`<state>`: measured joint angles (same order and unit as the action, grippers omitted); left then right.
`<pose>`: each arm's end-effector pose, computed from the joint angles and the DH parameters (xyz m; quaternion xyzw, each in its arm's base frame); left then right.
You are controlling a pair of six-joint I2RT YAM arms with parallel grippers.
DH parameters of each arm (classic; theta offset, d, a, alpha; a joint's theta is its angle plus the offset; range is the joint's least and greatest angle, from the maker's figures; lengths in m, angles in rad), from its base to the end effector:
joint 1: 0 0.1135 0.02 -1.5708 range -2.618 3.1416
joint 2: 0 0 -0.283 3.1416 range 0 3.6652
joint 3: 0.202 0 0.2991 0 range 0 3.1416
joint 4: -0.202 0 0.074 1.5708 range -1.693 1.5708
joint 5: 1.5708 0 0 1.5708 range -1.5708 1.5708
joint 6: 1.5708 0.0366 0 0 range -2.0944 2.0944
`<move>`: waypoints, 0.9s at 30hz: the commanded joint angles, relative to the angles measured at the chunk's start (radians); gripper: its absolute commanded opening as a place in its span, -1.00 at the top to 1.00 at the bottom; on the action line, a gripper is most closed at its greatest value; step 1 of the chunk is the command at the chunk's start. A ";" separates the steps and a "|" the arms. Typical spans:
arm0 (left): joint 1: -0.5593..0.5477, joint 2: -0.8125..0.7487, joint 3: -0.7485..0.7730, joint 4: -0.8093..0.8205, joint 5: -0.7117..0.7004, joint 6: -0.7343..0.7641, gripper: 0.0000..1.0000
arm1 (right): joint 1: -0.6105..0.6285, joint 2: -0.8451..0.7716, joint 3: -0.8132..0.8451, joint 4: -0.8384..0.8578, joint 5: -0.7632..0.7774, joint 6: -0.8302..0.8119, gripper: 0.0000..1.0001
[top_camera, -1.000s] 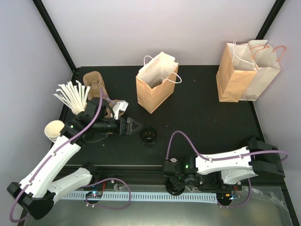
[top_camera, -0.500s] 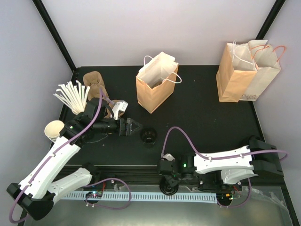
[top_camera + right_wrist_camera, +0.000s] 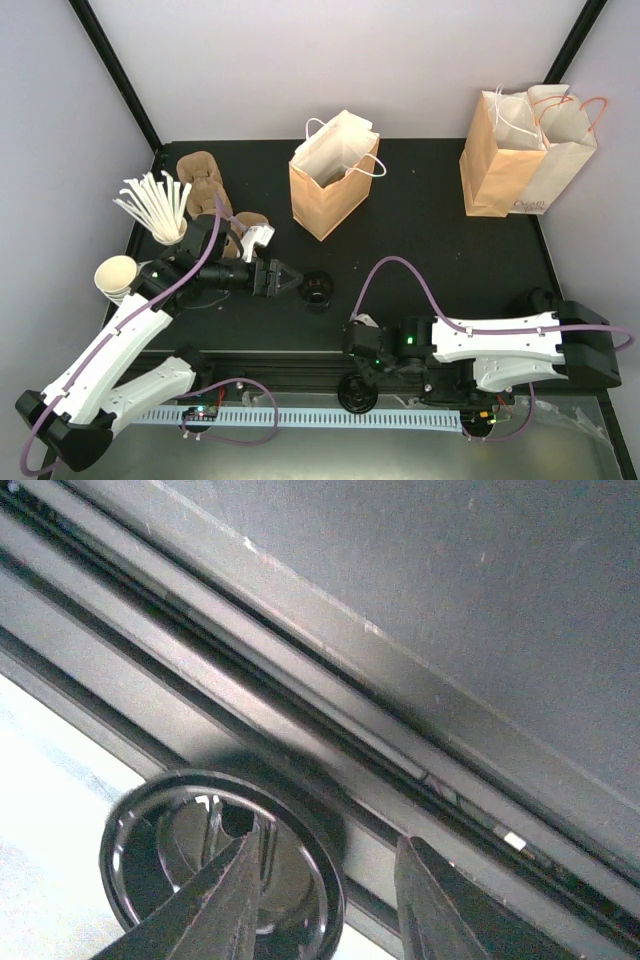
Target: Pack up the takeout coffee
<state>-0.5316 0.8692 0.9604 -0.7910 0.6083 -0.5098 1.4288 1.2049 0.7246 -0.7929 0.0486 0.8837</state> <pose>0.1646 -0.1211 0.3491 0.1358 0.8636 -0.4358 0.2141 0.0356 0.2361 0.1899 -0.2627 0.9531 0.1260 0.0817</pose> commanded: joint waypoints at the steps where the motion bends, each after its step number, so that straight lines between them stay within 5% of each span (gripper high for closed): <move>1: 0.002 -0.020 -0.016 0.029 0.067 0.000 -0.83 | -0.001 -0.016 -0.057 0.024 -0.118 -0.019 0.19; 9: 0.001 -0.008 -0.007 0.038 0.071 0.003 -0.83 | 0.005 0.013 -0.116 0.079 -0.205 -0.038 0.22; 27: 0.001 0.000 0.001 0.027 0.064 0.004 -0.84 | 0.015 0.048 -0.043 0.077 -0.144 -0.065 0.74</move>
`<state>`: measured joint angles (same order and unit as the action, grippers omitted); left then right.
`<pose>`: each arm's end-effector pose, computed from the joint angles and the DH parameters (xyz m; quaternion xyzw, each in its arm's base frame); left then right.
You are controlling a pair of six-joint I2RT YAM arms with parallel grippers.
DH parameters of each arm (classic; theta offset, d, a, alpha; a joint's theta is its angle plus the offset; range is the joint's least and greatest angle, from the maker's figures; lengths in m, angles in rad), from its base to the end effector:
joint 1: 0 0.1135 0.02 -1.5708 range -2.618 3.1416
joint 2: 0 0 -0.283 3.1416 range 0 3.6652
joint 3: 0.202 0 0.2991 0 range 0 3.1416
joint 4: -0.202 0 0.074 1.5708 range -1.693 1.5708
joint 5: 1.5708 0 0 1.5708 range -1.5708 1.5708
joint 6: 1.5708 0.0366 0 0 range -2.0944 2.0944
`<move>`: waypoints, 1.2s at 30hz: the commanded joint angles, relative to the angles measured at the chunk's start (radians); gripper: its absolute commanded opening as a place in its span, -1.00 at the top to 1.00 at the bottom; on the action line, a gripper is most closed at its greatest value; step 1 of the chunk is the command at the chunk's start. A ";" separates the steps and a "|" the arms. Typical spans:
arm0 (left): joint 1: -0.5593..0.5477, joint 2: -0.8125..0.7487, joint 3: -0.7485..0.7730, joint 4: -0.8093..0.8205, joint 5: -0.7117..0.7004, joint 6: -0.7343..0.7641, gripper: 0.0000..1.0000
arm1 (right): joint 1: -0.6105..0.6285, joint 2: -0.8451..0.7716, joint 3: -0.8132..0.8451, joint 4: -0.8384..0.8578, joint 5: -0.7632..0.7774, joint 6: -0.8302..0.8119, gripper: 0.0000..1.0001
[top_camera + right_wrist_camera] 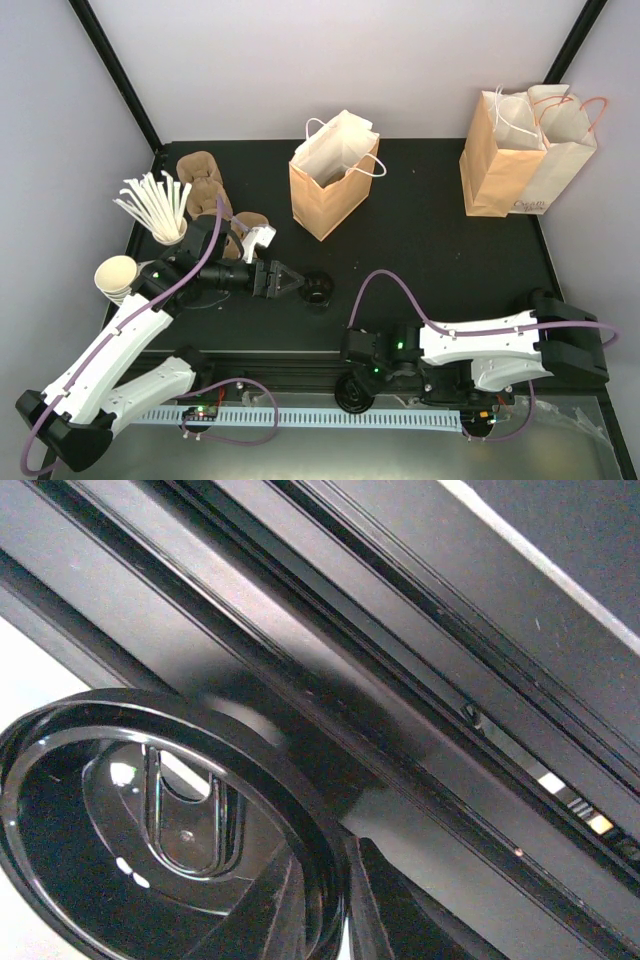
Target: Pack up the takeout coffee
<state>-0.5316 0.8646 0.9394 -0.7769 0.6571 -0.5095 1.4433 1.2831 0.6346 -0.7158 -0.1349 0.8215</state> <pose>0.1634 -0.1220 0.3440 0.1453 0.8571 -0.4520 0.2000 0.0246 0.2308 0.1478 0.3102 -0.9427 -0.1216 0.0170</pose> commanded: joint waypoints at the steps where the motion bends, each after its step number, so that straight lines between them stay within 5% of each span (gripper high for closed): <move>1: 0.001 0.006 0.027 0.015 0.023 -0.003 -0.84 | -0.004 -0.031 0.052 0.004 0.041 -0.003 0.76; 9: 0.000 0.013 0.046 0.056 0.098 -0.056 -0.84 | -0.086 -0.058 0.087 0.051 0.037 -0.063 0.76; 23: -0.001 0.045 -0.012 0.423 0.286 -0.284 -0.86 | -0.480 -0.257 0.121 0.324 -0.171 -0.174 0.75; 30: -0.001 0.051 0.018 0.334 0.236 -0.202 -0.87 | -0.572 -0.252 0.143 0.479 -0.233 -0.130 0.75; 36: 0.000 0.039 0.026 0.349 0.286 -0.191 -0.91 | -0.690 -0.227 0.130 0.714 -0.496 -0.065 0.74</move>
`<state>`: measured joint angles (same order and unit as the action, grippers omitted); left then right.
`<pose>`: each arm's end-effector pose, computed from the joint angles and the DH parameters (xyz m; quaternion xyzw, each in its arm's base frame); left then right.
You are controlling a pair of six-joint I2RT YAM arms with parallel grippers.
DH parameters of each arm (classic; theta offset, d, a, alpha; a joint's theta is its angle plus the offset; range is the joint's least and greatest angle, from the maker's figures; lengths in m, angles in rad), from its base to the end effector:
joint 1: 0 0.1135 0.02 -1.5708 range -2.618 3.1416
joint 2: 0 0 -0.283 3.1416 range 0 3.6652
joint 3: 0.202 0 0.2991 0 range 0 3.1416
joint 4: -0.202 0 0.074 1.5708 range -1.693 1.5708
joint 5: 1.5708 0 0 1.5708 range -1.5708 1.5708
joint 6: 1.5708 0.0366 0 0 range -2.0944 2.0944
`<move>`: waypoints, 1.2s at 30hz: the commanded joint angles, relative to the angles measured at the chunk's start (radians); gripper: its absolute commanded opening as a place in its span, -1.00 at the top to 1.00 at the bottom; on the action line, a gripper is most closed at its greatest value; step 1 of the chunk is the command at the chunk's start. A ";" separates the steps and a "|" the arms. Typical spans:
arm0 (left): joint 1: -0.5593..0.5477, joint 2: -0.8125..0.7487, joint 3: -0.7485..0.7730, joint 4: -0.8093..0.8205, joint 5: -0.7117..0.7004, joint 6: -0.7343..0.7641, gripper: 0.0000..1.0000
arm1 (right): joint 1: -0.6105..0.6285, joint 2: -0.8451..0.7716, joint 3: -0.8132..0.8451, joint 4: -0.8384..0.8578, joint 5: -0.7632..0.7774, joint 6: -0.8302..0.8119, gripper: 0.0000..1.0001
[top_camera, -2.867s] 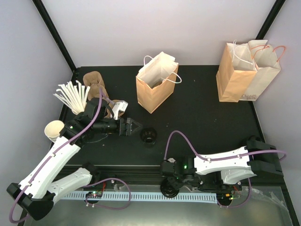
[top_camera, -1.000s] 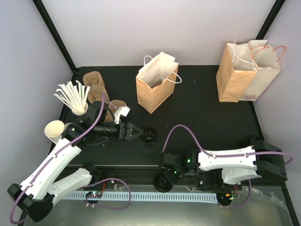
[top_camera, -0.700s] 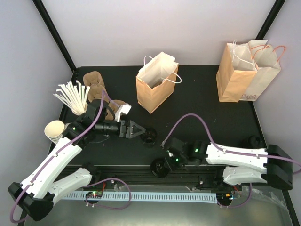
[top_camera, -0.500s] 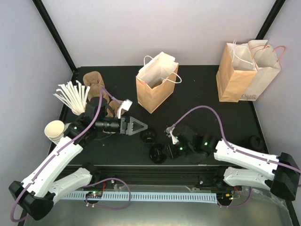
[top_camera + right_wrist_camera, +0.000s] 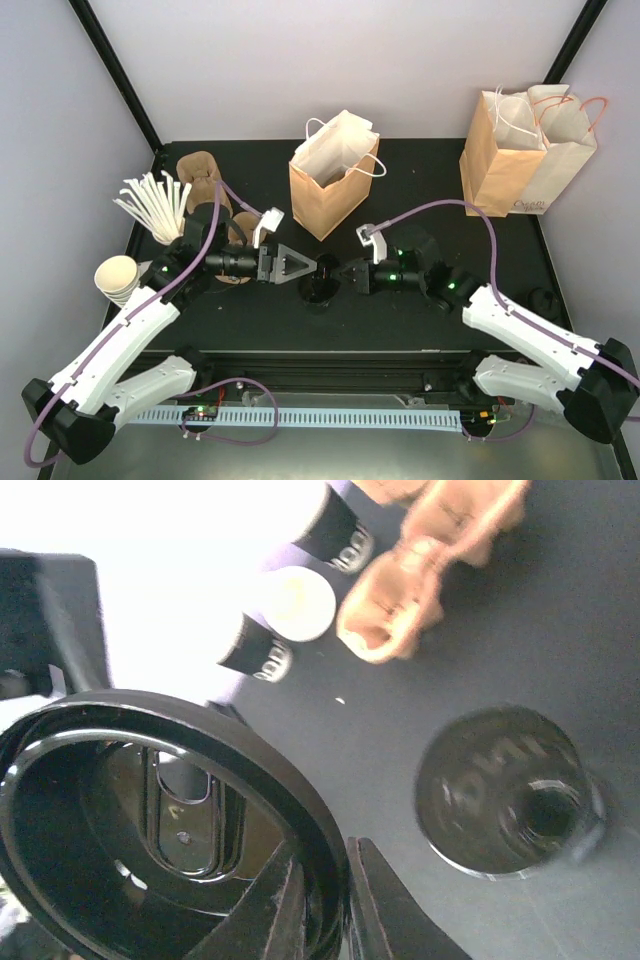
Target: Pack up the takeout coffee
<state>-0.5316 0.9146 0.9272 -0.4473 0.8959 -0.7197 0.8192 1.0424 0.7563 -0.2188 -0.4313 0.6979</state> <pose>0.1816 -0.1399 0.3606 0.1606 0.7783 -0.5799 0.1792 0.1727 0.2071 0.2809 -0.1595 0.8332 0.4752 0.2335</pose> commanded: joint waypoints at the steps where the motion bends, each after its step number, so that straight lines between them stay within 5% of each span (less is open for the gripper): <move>1: 0.000 -0.026 0.040 0.047 0.058 0.015 -0.94 | -0.088 0.029 0.009 0.257 -0.257 0.087 0.74; 6: 0.001 -0.159 0.013 0.251 -0.042 0.094 -0.98 | -0.165 0.064 0.026 0.411 -0.446 0.235 0.69; 11: 0.001 -0.254 0.016 0.328 -0.173 0.421 -0.97 | -0.211 0.071 0.069 0.451 -0.530 0.350 0.67; 17: 0.000 -0.338 -0.127 0.467 -0.151 0.779 -0.98 | -0.222 0.067 0.130 0.396 -0.620 0.412 0.66; 21: 0.001 -0.312 -0.138 0.473 -0.162 0.828 -0.98 | -0.223 0.041 0.176 0.220 -0.622 0.307 0.64; 26: 0.014 -0.228 -0.151 0.431 -0.067 0.862 -0.98 | -0.224 0.006 0.127 0.199 -0.621 0.302 0.64; 33: 0.033 -0.201 -0.281 0.635 -0.025 0.834 -0.98 | -0.261 0.014 0.060 0.238 -0.649 0.312 0.66; 36: 0.035 -0.197 -0.270 0.577 -0.066 0.850 -0.97 | -0.271 0.029 0.080 0.099 -0.615 0.205 0.66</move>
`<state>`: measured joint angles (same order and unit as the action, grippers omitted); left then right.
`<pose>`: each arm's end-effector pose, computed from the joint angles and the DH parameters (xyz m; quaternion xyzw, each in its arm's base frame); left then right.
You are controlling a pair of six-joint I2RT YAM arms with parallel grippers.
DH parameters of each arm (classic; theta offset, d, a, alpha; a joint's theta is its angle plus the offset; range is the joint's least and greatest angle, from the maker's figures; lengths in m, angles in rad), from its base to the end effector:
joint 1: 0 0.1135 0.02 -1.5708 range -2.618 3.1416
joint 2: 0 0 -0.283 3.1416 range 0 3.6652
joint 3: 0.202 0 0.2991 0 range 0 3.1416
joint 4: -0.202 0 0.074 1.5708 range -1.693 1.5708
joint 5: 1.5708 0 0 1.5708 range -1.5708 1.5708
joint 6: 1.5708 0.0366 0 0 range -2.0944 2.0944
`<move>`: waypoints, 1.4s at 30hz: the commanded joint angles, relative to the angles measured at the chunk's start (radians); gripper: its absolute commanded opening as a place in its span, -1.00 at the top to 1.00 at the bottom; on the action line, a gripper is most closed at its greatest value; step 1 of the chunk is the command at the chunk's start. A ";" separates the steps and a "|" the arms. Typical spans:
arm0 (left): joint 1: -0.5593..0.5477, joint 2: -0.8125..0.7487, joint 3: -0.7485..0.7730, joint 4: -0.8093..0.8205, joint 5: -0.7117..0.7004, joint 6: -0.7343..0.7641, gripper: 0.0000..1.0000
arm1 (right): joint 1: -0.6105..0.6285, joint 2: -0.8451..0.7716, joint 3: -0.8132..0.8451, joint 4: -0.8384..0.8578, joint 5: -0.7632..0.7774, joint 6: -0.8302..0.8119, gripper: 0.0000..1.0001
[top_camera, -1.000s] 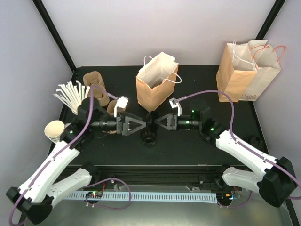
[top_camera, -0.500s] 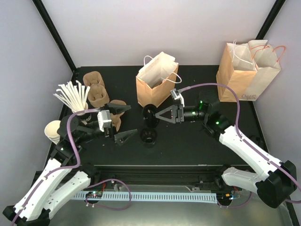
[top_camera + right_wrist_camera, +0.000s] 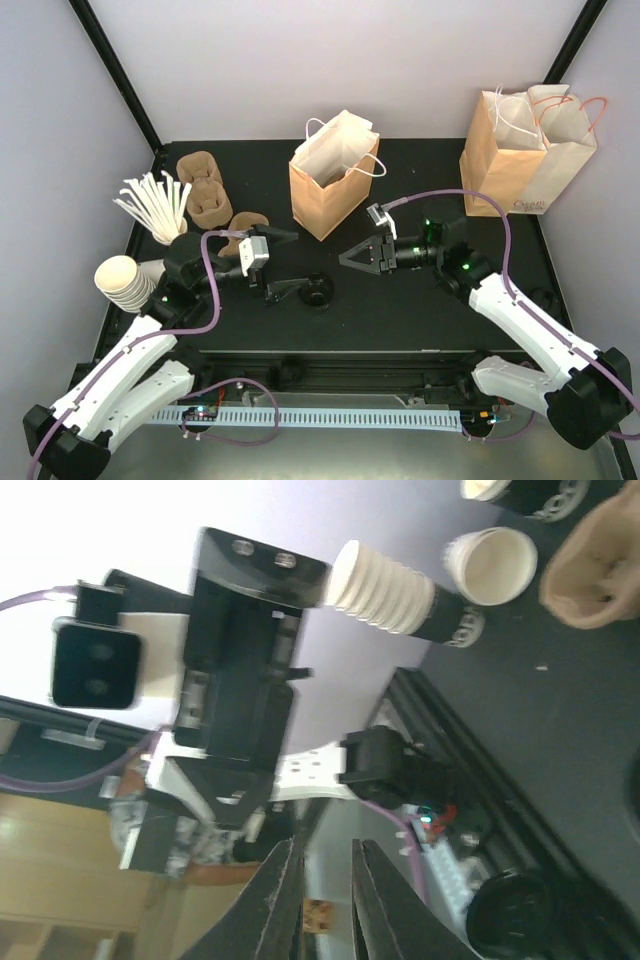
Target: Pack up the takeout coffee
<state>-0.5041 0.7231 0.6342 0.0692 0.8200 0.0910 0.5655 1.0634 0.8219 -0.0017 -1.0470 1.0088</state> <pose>0.1657 -0.1219 0.3326 0.4588 0.5443 -0.4103 0.5701 0.2118 0.1719 0.3268 -0.1505 0.7332 0.6559 0.0977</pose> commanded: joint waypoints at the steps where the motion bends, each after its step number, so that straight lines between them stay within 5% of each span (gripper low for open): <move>1: 0.007 -0.006 0.030 0.032 -0.010 0.045 -0.98 | -0.018 0.011 0.037 -0.215 0.044 -0.177 0.66; 5: 0.008 -0.029 0.054 -0.061 -0.100 -0.004 -0.98 | -0.018 0.019 0.091 -0.478 0.191 -0.394 0.65; 10: 0.008 -0.067 0.041 -0.130 -0.226 -0.187 -0.98 | -0.015 0.023 0.049 -0.541 0.316 -0.482 0.64; 18: 0.009 -0.100 0.210 -0.655 -0.525 -0.435 -0.98 | -0.001 0.056 0.024 -0.533 0.385 -0.521 0.64; 26: 0.007 -0.063 0.193 -1.056 -0.555 -0.741 -0.97 | 0.004 0.080 0.026 -0.535 0.406 -0.551 0.63; 31: 0.006 -0.026 0.126 -1.141 -0.544 -0.778 -0.85 | 0.006 0.085 0.016 -0.521 0.401 -0.552 0.61; 37: 0.004 -0.010 -0.016 -1.048 -0.486 -0.824 -0.48 | 0.006 0.086 0.010 -0.515 0.398 -0.557 0.60; 42: 0.003 0.016 -0.062 -1.071 -0.529 -0.826 -0.57 | 0.007 0.088 0.004 -0.515 0.399 -0.562 0.60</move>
<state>-0.5034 0.7216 0.5777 -0.9833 0.3065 -0.7044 0.5671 1.1473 0.8387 -0.5312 -0.6559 0.4686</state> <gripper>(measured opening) 0.751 0.200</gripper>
